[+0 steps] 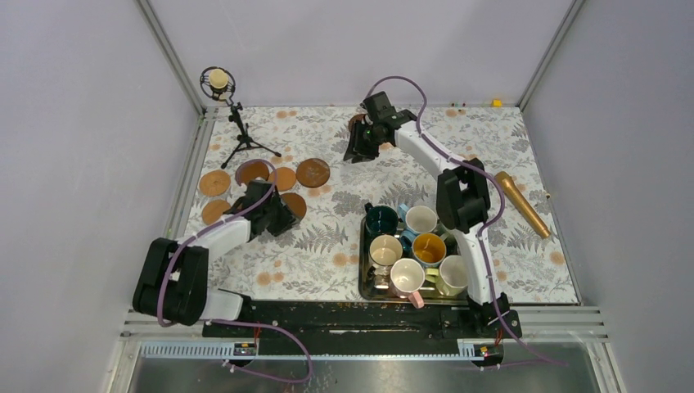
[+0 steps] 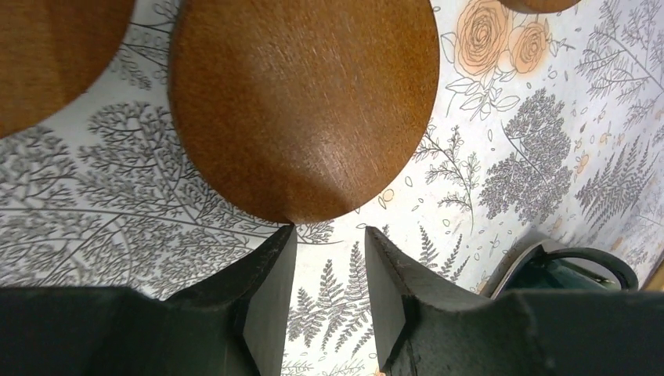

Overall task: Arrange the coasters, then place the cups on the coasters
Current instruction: Move the coaster to the center of the board.

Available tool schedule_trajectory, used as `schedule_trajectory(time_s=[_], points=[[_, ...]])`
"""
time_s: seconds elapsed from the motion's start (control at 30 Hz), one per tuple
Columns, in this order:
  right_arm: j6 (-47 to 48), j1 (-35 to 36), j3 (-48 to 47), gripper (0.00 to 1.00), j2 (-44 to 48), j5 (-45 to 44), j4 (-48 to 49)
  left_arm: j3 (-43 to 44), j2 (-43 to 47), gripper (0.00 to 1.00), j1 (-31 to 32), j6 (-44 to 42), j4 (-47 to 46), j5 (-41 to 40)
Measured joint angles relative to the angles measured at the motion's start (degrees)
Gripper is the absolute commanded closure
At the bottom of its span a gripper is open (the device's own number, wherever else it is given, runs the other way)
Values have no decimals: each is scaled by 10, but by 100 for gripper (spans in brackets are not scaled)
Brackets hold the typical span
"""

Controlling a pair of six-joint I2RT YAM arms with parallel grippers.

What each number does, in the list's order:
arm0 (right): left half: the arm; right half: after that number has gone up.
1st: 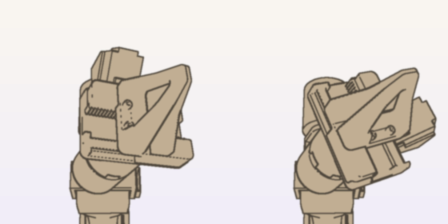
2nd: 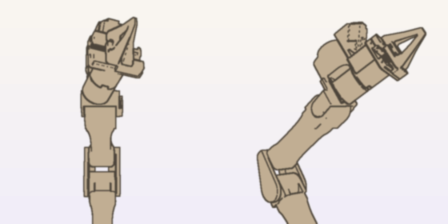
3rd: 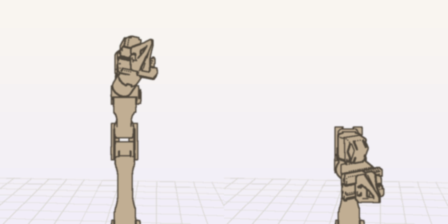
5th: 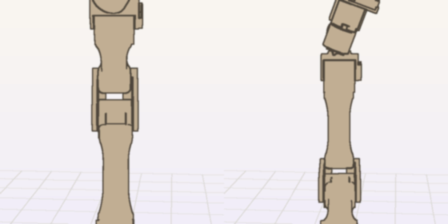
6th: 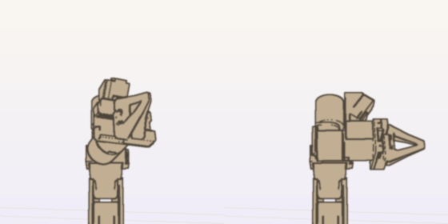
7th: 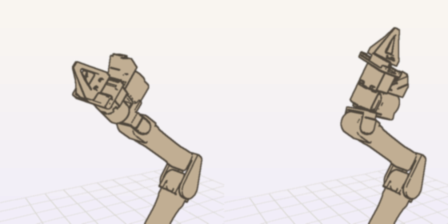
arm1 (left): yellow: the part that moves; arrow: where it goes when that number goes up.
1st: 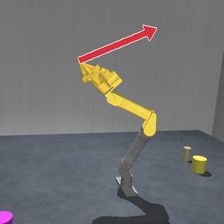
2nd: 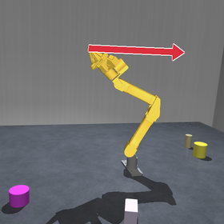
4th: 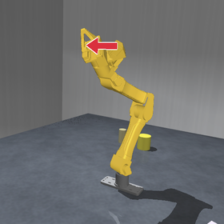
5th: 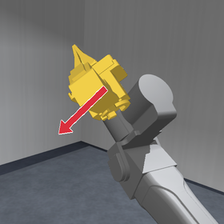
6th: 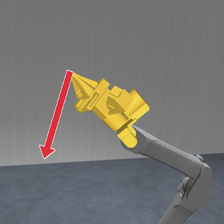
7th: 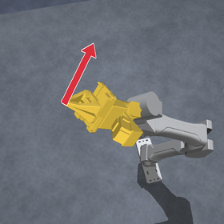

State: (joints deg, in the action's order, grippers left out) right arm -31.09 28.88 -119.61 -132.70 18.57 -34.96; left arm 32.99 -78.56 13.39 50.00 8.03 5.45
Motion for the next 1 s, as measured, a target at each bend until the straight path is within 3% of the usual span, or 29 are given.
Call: schedule_trajectory(time_s=[0.23,0.47,0.77,1.0], points=[[-1,-18,-21,57,0,-20,0,1,63,59,-2,2,28,-18],[-23,-47,-105,51,-11,-26,7,23,99,57,-2,3,6,8],[-122,-118,-146,51,-81,-24,72,73,100,56,-2,16,-51,33],[-215,-133,-155,54,-151,-19,126,81,94,53,-4,27,-111,28]])
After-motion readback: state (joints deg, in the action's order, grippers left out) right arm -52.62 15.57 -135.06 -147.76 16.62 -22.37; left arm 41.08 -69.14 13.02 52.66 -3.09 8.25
